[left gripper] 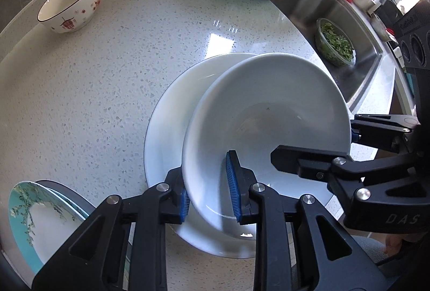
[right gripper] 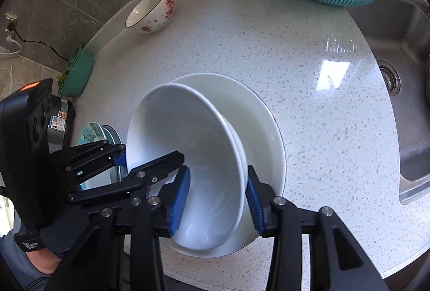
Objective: Organize plates and bowls
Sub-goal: 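Open the right gripper and withdraw it from the nested bowls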
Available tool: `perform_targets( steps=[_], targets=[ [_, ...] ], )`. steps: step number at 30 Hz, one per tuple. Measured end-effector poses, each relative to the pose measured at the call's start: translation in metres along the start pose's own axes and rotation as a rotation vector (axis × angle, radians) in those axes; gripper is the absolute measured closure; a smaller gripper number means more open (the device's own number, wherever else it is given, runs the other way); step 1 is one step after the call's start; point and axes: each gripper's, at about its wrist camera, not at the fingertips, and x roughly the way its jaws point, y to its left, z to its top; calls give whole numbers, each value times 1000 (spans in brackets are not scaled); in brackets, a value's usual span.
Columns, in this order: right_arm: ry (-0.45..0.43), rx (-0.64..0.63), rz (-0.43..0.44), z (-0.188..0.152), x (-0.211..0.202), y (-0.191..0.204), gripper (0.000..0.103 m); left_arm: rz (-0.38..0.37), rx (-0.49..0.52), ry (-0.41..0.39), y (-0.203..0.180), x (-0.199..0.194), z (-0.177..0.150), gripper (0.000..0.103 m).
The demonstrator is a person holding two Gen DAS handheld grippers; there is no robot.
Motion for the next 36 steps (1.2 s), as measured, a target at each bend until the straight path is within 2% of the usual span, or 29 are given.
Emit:
perform_targets(
  steps=[6, 9, 11, 14, 15, 17, 20, 22, 24, 29, 30, 31, 33, 35, 36],
  targets=[
    [-22, -69, -79, 1, -7, 9, 59, -1, -1, -3, 0, 0, 0, 81],
    [-25, -78, -91, 1, -8, 11, 59, -2, -3, -3, 0, -1, 0, 81],
    [-23, -57, -73, 1, -10, 8, 58, -10, -9, -4, 2, -2, 0, 81],
    [-26, 58, 42, 6, -15, -8, 55, -16, -22, -6, 5, -3, 1, 81],
    [-30, 61, 48, 6, -16, -9, 55, -18, -22, -4, 5, -2, 1, 81],
    [-41, 43, 13, 6, -20, -7, 53, -23, -22, 8, 5, 0, 0, 81],
    [-62, -50, -77, 9, -23, 8, 55, -20, -24, 4, 7, -2, 0, 81],
    [-57, -118, -120, 9, -18, 19, 49, -16, -25, 3, 8, -2, 0, 81],
    [-43, -81, -78, 10, -17, 14, 50, -15, -36, 4, 10, -3, -1, 81],
    [-34, -72, -63, 13, -19, 11, 51, -60, -81, -24, 18, -12, -2, 79],
    [-24, -77, -65, 13, -20, 11, 50, -68, -85, -27, 18, -14, -3, 75],
    [-18, -80, -62, 14, -21, 12, 49, -77, -86, -39, 19, -18, -3, 60],
    [-24, -75, -48, 17, -24, 11, 46, -95, -87, -57, 20, -26, -4, 52],
    [-38, -74, -49, 20, -31, 11, 44, -100, -92, -74, 22, -37, -4, 35],
    [-45, -70, -44, 22, -36, 10, 42, -106, -97, -80, 24, -43, -3, 32]
  ],
)
